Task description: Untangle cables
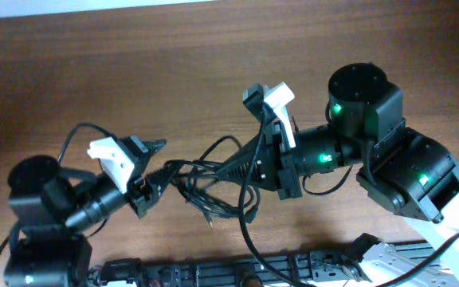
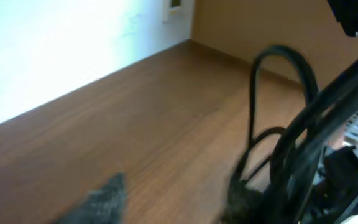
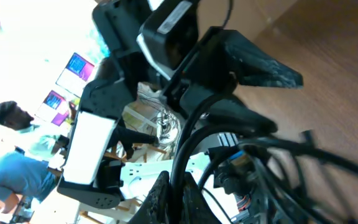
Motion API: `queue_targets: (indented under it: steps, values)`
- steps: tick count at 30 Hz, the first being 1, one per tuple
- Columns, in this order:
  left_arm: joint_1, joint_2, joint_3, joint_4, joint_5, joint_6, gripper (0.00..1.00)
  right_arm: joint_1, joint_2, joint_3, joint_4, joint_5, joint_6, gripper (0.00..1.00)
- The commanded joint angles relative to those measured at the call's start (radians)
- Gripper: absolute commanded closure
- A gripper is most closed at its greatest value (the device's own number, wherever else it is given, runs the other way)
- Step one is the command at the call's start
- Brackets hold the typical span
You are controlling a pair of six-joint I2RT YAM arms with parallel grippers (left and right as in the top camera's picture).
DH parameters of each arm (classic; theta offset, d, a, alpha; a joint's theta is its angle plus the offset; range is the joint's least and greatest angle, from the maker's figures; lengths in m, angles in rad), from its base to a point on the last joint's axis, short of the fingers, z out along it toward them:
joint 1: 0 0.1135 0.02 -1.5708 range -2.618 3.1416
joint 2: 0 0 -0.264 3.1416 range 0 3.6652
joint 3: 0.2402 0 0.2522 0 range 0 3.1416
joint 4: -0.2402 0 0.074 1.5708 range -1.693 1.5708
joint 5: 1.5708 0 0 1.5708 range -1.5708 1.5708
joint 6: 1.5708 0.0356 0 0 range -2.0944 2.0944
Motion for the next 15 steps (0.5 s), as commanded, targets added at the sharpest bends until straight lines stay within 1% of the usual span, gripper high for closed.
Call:
queue_targets:
  steps: [1,4,6,10,11,12,13,14,15]
  values:
    - [0.006,0.045,-0.01,0.003,0.049,0.013,0.79,0.005,-0.011,0.035,0.011,-0.014,0.01,0.96]
    - [0.006,0.063,-0.01,0.003,0.049,0.004,0.82,0.005,-0.005,0.035,0.01,0.034,0.009,0.96]
    - [0.006,0.063,-0.009,0.004,0.049,-0.026,0.89,0.005,0.002,0.035,0.005,0.072,0.004,0.96]
    - [0.006,0.061,-0.009,0.012,0.049,-0.067,0.9,0.005,0.022,0.034,-0.024,0.119,-0.025,0.96]
    - [0.006,0.061,-0.009,0.014,0.049,-0.073,0.9,0.005,0.027,0.034,-0.032,0.128,-0.025,0.93]
    - [0.006,0.061,-0.009,0.016,0.049,-0.078,0.91,0.004,0.034,0.034,-0.041,0.135,-0.036,0.88]
    - [0.006,0.059,-0.009,0.019,0.049,-0.09,0.92,0.003,0.041,0.034,-0.048,0.135,-0.067,0.81]
    - [0.006,0.055,-0.009,0.033,0.049,-0.117,0.93,0.003,0.051,0.034,-0.066,0.155,-0.093,0.76]
    - [0.006,0.05,-0.009,0.05,0.049,-0.135,0.94,0.003,0.059,0.034,-0.087,0.19,-0.093,0.76]
